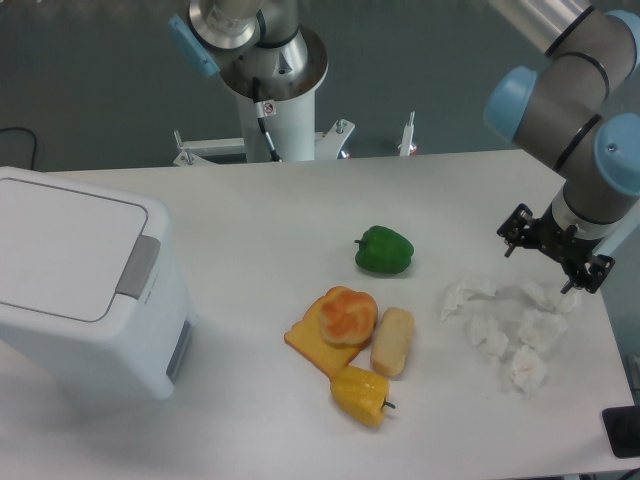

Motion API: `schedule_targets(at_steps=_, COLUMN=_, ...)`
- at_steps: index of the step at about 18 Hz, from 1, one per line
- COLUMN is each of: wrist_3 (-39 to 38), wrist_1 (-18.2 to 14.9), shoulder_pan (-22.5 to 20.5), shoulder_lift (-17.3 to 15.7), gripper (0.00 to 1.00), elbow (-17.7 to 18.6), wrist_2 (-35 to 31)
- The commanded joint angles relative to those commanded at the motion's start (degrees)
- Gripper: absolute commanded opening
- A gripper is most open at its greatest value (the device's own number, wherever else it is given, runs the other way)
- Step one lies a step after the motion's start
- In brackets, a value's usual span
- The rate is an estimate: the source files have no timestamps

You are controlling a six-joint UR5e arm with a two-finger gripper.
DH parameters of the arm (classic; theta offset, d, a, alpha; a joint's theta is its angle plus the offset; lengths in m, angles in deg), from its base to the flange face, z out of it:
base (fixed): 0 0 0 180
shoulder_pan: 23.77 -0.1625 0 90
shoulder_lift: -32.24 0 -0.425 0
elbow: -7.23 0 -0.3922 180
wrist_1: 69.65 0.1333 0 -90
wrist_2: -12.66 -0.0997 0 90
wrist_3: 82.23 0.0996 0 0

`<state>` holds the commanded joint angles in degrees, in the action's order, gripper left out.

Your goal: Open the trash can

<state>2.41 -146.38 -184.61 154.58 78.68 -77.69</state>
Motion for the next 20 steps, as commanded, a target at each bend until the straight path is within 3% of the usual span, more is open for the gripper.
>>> schedule_targets(at_steps=8, wrist_3=-0.61, wrist_1=0.52, shoulder_pan=0.35, shoulder_lift=-0.35, gripper=1.00, elbow=0.96, wrist_2=1.05)
schedule_targets(at_steps=14, wrist_3=-1.05, wrist_1=11.68, shoulder_pan=0.00, shoulder_lift=-4.91, gripper=1.00, elbow=11.41, wrist_2=4.48)
schedule_targets(at_steps=20, wrist_3=-14.66, wrist_1=11.69, shoulder_pan=2.72, shoulder_lift=-8.26, gripper=1.00, elbow=11.51, wrist_2=6.41)
